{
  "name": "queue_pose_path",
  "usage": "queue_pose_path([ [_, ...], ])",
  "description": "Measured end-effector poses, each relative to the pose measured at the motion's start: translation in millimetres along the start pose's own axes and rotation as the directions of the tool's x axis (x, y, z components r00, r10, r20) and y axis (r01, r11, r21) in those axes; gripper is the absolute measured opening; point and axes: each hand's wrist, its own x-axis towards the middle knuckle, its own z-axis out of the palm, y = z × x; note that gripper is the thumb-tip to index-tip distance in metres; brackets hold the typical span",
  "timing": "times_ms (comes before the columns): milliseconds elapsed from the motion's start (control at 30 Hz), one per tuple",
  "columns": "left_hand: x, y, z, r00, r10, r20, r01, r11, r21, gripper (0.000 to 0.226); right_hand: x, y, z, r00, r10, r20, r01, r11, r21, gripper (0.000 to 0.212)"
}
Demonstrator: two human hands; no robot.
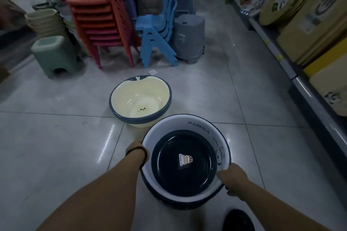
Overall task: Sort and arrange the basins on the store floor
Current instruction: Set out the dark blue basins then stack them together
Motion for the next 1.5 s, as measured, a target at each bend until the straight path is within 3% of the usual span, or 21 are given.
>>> queue_pose_path([
  [300,10,4,2,0.973,-0.033,0.228,0.032,0.999,0.009,0.064,9,-4,14,0.979,0.172,0.107,-0.124,0.927,-0.355,0.027],
  [367,2,6,-2,0.963,-0.051,0.263,0.041,0.998,0.045,0.066,7,-10,14,0.988,0.099,0.12,-0.033,0.888,-0.458,0.02],
  [433,-13,10,-9,0.962,-0.044,0.268,-0.006,0.983,0.184,0.058,3,-20,10,0.993,0.028,0.117,0.037,0.855,-0.517,0.016],
  [567,-33,15,-23,0.971,0.091,0.219,-0.174,0.9,0.399,0.049,-17,-42,11,0.995,-0.07,0.069,0.098,0.751,-0.653,0.032],
  [633,-47,16,-34,0.956,0.193,0.219,-0.275,0.846,0.457,0.052,-39,-63,11,0.984,-0.155,0.082,0.17,0.726,-0.666,0.028],
  [767,-91,7,-51,0.887,0.408,0.217,-0.46,0.733,0.502,0.037,-103,-100,17,0.917,-0.367,0.156,0.376,0.665,-0.645,0.028],
  [900,-134,-5,-52,0.838,0.482,0.256,-0.538,0.648,0.54,0.034,-158,-102,24,0.832,-0.505,0.229,0.53,0.603,-0.596,0.027],
  [1000,-163,-6,-56,0.761,0.588,0.274,-0.644,0.637,0.424,0.031,-173,-98,20,0.815,-0.529,0.239,0.543,0.549,-0.636,0.025],
  [1067,-164,-12,-55,0.715,0.673,0.189,-0.697,0.664,0.269,0.024,-169,-98,16,0.802,-0.543,0.25,0.561,0.538,-0.629,0.026],
  [1233,-118,12,-53,0.737,0.671,0.083,-0.663,0.694,0.282,0.026,-117,-113,9,0.781,-0.599,0.175,0.54,0.508,-0.672,0.026],
  [1400,-69,60,-28,0.735,0.675,0.07,-0.657,0.681,0.323,0.025,-72,-145,-7,0.783,-0.615,0.094,0.546,0.607,-0.578,0.03],
  [1500,-60,70,-22,0.769,0.637,0.051,-0.634,0.752,0.181,0.026,-76,-164,-18,0.797,-0.603,0.039,0.549,0.695,-0.464,0.037],
])
